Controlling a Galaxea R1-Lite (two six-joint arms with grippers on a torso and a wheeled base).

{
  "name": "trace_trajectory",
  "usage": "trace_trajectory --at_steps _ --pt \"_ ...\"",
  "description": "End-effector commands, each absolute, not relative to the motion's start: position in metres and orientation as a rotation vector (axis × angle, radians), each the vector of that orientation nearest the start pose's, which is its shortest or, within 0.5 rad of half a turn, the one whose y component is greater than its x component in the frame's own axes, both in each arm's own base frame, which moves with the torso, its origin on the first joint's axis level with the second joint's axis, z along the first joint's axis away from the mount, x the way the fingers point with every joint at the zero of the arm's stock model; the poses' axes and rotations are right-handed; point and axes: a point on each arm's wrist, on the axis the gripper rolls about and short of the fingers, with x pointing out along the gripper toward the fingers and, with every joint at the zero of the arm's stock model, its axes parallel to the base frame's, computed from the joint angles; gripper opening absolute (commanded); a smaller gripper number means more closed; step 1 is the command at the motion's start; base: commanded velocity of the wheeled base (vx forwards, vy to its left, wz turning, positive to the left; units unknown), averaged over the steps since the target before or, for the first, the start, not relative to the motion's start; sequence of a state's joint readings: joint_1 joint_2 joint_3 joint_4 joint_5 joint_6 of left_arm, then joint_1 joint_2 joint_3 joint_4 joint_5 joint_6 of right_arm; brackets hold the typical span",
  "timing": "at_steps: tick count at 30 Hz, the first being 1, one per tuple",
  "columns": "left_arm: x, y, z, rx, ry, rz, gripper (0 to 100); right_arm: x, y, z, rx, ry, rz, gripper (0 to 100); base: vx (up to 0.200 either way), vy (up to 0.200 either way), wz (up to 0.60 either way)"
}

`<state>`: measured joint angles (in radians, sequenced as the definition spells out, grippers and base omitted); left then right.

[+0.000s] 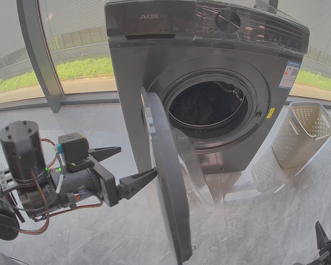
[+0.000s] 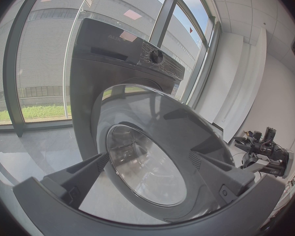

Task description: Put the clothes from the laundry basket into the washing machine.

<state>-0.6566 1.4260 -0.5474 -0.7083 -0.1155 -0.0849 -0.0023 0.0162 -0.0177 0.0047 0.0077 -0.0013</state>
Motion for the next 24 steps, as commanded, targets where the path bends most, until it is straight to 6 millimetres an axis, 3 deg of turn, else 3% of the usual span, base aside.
trace_trajectory --at_steps 1,16,24 --pt "0.209 -0.166 0.177 -0.035 0.233 -0.757 100 -0.023 0.0 0.075 -0.002 0.003 0.005 100 0.0 0.0 0.0" --pt "0.248 -0.214 0.178 -0.107 0.207 -0.731 100 -0.023 0.0 0.075 -0.002 0.003 0.005 100 0.0 0.0 0.0" --pt "0.279 -0.236 0.177 -0.128 0.152 -0.695 100 -0.023 0.0 0.075 -0.002 0.003 0.005 100 0.0 0.0 0.0"
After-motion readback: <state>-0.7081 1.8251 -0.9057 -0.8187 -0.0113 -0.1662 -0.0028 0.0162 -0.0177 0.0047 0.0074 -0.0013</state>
